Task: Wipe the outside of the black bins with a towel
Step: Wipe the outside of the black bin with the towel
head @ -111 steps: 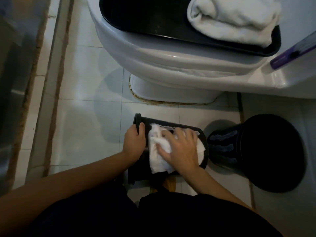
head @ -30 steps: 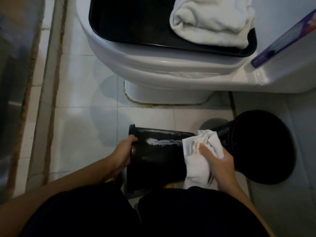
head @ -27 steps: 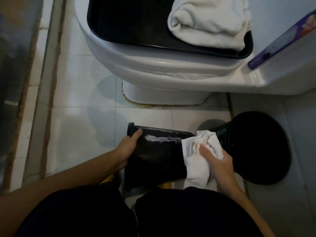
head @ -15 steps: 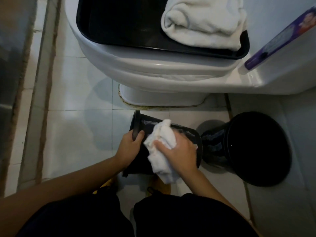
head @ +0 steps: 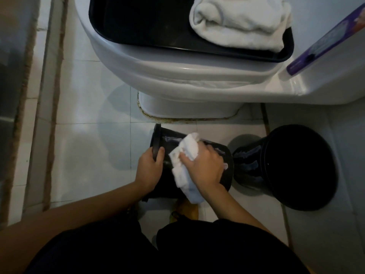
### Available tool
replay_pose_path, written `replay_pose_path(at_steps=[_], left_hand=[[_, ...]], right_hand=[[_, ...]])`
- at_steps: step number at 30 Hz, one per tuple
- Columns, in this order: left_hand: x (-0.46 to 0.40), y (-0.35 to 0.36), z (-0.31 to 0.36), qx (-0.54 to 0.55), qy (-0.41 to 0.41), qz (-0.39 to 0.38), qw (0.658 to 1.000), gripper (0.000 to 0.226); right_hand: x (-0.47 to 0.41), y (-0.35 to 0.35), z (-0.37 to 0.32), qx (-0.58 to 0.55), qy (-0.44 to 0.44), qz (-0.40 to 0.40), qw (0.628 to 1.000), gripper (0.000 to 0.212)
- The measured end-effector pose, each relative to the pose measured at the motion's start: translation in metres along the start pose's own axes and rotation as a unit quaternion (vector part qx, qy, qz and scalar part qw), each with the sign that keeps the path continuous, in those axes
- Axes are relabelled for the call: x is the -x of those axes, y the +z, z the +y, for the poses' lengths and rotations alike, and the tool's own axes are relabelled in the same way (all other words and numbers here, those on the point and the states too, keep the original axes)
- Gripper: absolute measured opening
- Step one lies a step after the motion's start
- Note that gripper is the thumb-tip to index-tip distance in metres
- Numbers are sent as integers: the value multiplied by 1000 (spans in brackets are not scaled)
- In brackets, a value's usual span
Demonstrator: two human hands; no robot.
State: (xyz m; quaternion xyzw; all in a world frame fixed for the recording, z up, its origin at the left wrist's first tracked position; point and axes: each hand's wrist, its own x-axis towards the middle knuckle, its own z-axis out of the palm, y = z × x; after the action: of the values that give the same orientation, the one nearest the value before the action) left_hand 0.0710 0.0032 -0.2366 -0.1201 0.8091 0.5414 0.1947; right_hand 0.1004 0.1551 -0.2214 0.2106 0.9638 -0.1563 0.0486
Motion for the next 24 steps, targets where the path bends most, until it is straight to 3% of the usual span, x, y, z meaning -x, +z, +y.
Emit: replay_pose_path(at_steps=[4,9,16,20,22,24], left_hand=[[2,-2,-3,2,9,8,1000,25],[8,-3,-1,-1,7,-14,1000,20],[-13,-2,15,81,-84,-49,992,23],[-25,0,18,34,-53,-48,997,29],[-30,1,20,13,-54,-30,998,30],[-34,1,17,-1,-47,-19,999,32]], right_hand=[[5,6,-13,13,-82,3,997,63],[-26,-11,23,14,104,-37,994,62],[-22,-15,39,15,57,-92,994,88],[-10,-25,26,67,-28,-120,990,99],[1,-26,10,53,-101,-137,984,96],[15,-18,-1,51,-203,-105,972,84]])
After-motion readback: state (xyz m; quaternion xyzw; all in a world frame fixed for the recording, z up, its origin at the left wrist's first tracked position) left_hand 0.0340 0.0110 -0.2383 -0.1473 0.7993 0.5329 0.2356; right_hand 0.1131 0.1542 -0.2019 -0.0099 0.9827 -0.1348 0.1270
